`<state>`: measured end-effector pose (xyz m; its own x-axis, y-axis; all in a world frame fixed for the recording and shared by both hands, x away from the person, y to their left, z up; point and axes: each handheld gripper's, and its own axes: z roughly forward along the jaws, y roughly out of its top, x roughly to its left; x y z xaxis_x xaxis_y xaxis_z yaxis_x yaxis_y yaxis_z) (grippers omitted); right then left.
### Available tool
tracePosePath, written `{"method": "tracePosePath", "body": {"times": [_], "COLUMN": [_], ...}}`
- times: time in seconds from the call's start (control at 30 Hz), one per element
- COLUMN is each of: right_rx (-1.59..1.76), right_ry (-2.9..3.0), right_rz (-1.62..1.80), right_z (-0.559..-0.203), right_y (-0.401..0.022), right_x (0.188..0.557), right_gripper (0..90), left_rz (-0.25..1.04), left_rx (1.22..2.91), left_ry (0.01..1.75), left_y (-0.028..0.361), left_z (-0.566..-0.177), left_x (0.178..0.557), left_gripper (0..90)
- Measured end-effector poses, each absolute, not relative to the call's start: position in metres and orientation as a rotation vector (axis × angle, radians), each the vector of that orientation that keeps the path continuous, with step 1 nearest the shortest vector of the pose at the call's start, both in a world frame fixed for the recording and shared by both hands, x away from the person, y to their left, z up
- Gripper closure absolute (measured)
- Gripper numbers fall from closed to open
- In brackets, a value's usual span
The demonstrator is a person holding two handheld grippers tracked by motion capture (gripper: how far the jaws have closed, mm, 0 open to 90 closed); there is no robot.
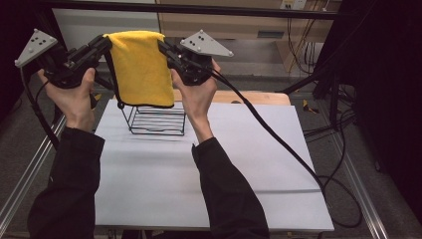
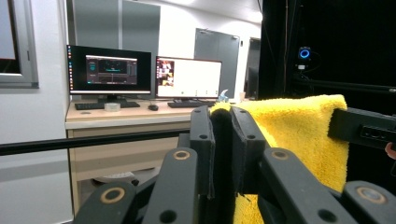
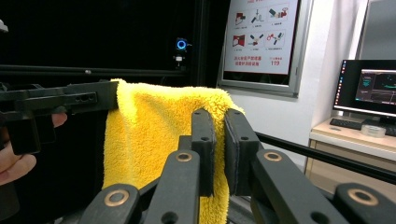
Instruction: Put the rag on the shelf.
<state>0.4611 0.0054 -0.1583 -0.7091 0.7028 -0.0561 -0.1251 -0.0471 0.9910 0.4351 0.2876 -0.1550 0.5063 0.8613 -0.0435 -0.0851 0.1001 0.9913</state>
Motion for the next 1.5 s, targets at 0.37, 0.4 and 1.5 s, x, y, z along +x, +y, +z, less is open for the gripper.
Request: {"method": "tracePosePath", "body": {"times": [0.37,0.4,1.5], "right_rx": [0.596,0.594,0.634], "right_ry": [1.63,1.63,1.576], "right_rz": [1.818,1.818,1.774], "right_z": [-0.137,-0.136,-0.115], "right_y": [0.019,0.02,0.027], "right_x": [0.473,0.474,0.531], "right_gripper": [83.9,83.9,83.9], "left_rz": [0.814,0.812,0.861], "left_rx": [1.254,1.25,1.295], "left_ry": [0.793,0.796,0.802], "left_y": [0.3,0.3,0.294], "left_z": [-0.138,-0.136,-0.106], "left_x": [0.45,0.452,0.522], "left_gripper": [80.5,80.5,80.5]}}
